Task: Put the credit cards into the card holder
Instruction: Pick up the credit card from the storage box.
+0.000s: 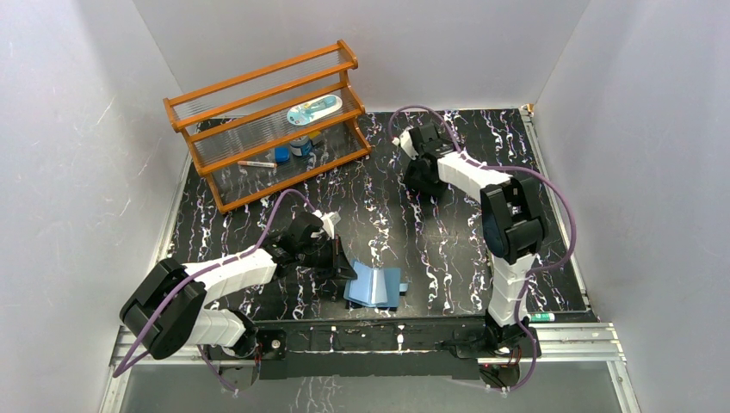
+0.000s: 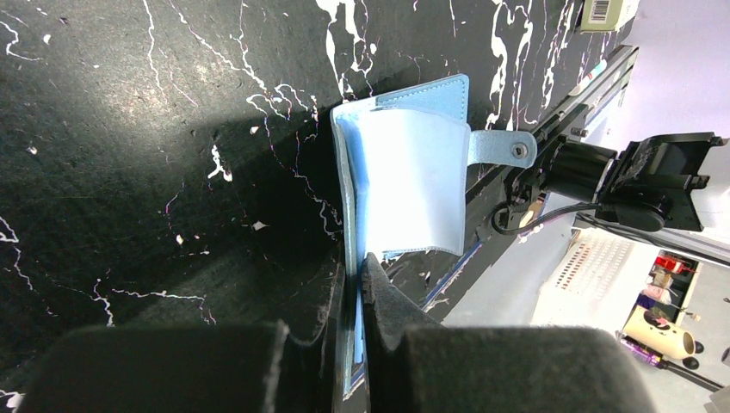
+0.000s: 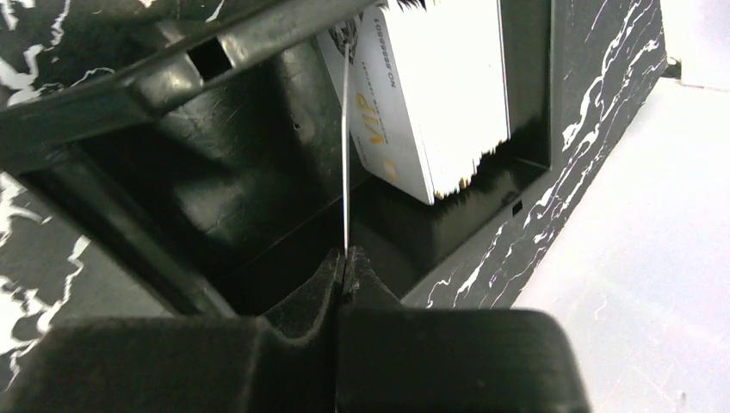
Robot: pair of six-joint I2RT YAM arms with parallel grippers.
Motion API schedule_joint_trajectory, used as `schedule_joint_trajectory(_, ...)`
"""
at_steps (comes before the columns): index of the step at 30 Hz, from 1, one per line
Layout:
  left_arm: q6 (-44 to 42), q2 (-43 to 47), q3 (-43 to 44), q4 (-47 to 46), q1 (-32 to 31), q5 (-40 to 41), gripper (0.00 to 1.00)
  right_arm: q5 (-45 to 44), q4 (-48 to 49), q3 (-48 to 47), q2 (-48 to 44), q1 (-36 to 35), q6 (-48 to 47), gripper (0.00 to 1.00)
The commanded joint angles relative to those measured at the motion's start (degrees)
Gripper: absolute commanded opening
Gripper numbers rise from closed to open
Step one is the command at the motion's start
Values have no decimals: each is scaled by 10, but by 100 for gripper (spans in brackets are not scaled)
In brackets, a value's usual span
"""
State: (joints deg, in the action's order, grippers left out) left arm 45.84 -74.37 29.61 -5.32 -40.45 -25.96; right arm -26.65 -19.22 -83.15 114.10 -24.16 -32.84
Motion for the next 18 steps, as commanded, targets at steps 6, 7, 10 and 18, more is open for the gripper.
schedule_joint_trajectory(6, 36, 7, 4, -17, 3, 3, 0, 30, -85, -37, -97, -34, 84, 0)
schedule_joint_trajectory(7, 42, 7, 4, -21, 3, 3, 0, 28, -92, -37, -103, -38, 92, 0)
schedule_joint_trajectory(10, 57, 6, 6, -31, 3, 3, 0, 17, -117, -45, -117, -42, 139, 0)
schedule_joint_trajectory(18, 116, -8, -8, -86, 2, 4, 0, 88, -189, -88, -186, -42, 347, 0)
